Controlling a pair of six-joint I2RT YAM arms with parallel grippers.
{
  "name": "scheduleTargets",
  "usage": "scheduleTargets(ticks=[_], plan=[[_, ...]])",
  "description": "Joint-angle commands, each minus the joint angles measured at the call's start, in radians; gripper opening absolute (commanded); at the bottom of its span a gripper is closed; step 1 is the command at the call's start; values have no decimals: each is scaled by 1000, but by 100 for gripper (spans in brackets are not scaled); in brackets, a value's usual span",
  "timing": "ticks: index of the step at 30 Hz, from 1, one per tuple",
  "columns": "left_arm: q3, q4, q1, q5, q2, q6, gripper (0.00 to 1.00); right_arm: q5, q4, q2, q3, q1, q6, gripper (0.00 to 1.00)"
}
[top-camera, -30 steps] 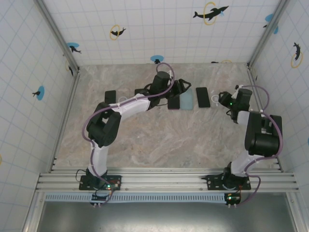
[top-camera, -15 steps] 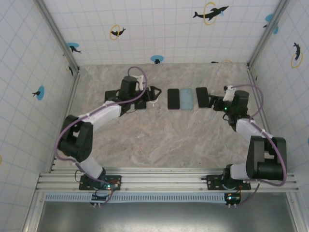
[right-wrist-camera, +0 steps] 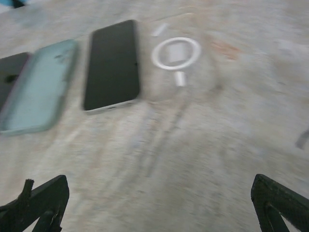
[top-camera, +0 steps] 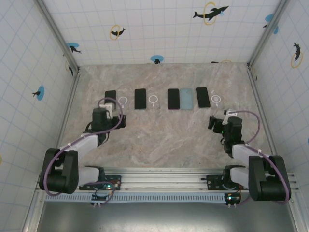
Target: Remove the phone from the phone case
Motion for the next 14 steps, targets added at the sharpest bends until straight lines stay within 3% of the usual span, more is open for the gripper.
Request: scheduleTargets(ticks=[1,6,11,14], plan=[[-88,198,47,-99,-12,60,98,165,183,21,-65,-9,-8,99],[-144,346,105,-98,53,116,98,20,561,108,-225,-44,-114,99],[-219,547,154,-57,121,104,98,-7,629,241,-177,-52,-126,99],[-171,537,158,-31,178,127,98,110,677,291,-178,-3,-141,99]])
